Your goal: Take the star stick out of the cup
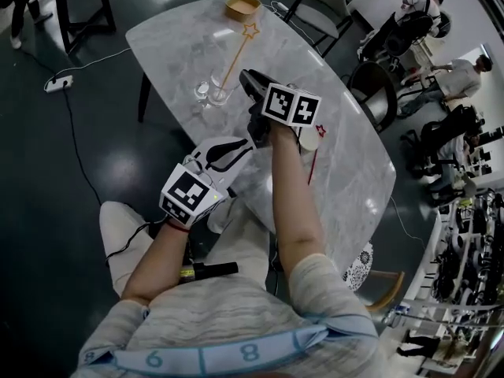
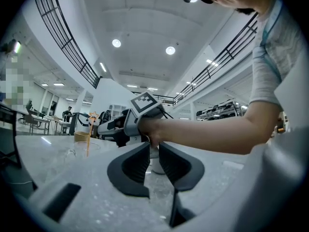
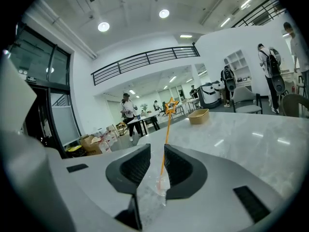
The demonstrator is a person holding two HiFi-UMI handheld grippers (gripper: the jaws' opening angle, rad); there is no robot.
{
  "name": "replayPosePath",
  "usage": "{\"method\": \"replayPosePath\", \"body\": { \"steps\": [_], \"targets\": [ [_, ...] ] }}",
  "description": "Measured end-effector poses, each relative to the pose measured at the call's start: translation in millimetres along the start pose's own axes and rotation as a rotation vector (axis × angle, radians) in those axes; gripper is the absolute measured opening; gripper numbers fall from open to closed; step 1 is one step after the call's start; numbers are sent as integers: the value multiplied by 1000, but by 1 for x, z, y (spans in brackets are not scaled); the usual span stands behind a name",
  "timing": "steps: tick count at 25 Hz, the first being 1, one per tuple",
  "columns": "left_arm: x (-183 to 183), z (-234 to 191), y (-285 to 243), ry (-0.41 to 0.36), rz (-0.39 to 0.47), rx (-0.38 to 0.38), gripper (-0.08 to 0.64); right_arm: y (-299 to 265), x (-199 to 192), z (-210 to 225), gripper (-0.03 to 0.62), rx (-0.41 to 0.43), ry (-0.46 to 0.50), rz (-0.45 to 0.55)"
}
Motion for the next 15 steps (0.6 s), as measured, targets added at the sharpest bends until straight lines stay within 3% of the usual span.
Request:
{"method": "replayPosePath", "body": {
  "steps": [15],
  "targets": [
    [-3, 2, 0, -33, -25, -6, 63, -57, 2, 26, 52, -37, -2, -112]
  ]
}}
Point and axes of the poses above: the fingertips, and each gripper's own axes: y backward along the fingers, z to its right, x out of its top, the point moved 4 cm from there along y, backward along the fingers, and after that the axes turned 8 degrees about x, right-handed, at the moved point
